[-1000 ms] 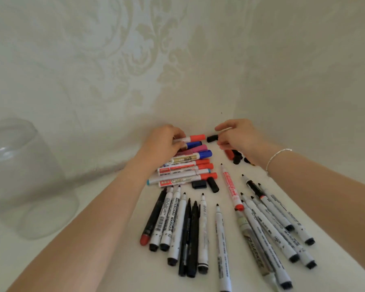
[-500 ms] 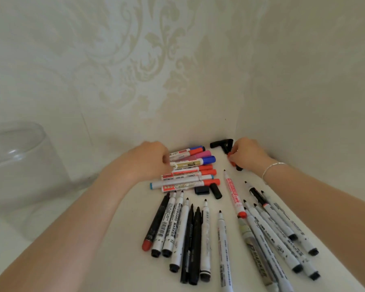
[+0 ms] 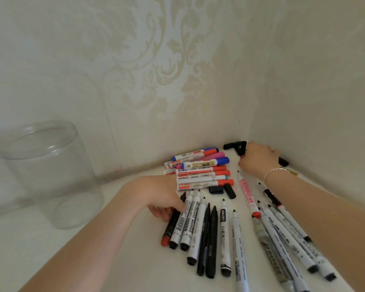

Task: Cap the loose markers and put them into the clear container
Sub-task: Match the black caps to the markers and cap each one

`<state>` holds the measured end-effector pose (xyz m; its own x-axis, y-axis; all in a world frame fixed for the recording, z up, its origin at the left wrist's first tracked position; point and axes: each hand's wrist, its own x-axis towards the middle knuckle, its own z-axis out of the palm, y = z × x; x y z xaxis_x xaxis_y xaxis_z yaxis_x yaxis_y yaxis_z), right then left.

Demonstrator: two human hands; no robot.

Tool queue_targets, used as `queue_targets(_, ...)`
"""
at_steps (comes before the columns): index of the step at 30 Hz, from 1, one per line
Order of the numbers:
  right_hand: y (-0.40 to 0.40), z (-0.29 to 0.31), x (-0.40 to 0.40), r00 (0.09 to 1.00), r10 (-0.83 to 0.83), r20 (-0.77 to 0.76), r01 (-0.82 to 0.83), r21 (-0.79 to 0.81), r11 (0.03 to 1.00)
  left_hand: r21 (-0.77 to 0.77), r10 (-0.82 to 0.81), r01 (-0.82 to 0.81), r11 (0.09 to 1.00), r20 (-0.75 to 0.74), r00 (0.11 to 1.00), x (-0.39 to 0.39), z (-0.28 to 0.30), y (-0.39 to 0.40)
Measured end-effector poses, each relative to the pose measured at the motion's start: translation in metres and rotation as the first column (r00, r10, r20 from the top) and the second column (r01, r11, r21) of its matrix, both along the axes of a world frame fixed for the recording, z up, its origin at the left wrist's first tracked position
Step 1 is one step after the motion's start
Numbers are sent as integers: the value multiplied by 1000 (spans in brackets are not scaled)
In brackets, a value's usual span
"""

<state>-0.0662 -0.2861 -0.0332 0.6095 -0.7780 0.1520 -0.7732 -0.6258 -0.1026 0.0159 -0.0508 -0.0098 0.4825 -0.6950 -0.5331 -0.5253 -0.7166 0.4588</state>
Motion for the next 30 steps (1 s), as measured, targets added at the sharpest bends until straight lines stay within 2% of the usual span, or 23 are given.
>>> queue_targets(3, -2, 9, -1, 990, -43, 137, 26, 123, 992, -12, 1, -1, 1000, 9, 1000, 4, -2, 1)
queue_targets(6, -5, 19, -5, 946, -66, 317, -20, 261, 965, -20, 1, 0, 1000, 30, 1000, 3, -5, 1)
queue_targets(9, -5, 29, -11, 780, -125, 613, -216, 451, 866, 5, -45, 45, 999, 106, 993, 0, -4, -2)
queue_targets(11, -2, 37, -15, 677, -225, 701, -369, 587, 720, 26, -116, 113, 993, 229, 966, -4, 1, -2)
queue_targets(13, 2, 44, -20, 648, -305, 698, -486, 687, 541, -47, -147, 169, 985, 302, 942, -5, 8, -2)
queue_targets(15, 7, 50, -23, 653, -323, 685, -557, 723, 408, -274, -87, 148, 950, 226, 970, -4, 16, -4)
queue_targets(17, 12, 55, -25, 639, -323, 698, -618, 716, 324, -482, 12, 86, 872, 196, 980, -4, 21, -9)
queue_targets(19, 16, 60, -26, 622, -315, 717, -658, 696, 287, -590, 73, 74, 804, 222, 972, -4, 20, -16)
queue_targets(21, 20, 64, -26, 626, -279, 728, -673, 686, 278, -629, 86, 97, 772, 254, 963, -6, 17, -20)
queue_targets(30, 33, 63, -22, 641, -123, 758, -723, 650, 235, -636, 106, 151, 756, 347, 932, -6, 10, -28)
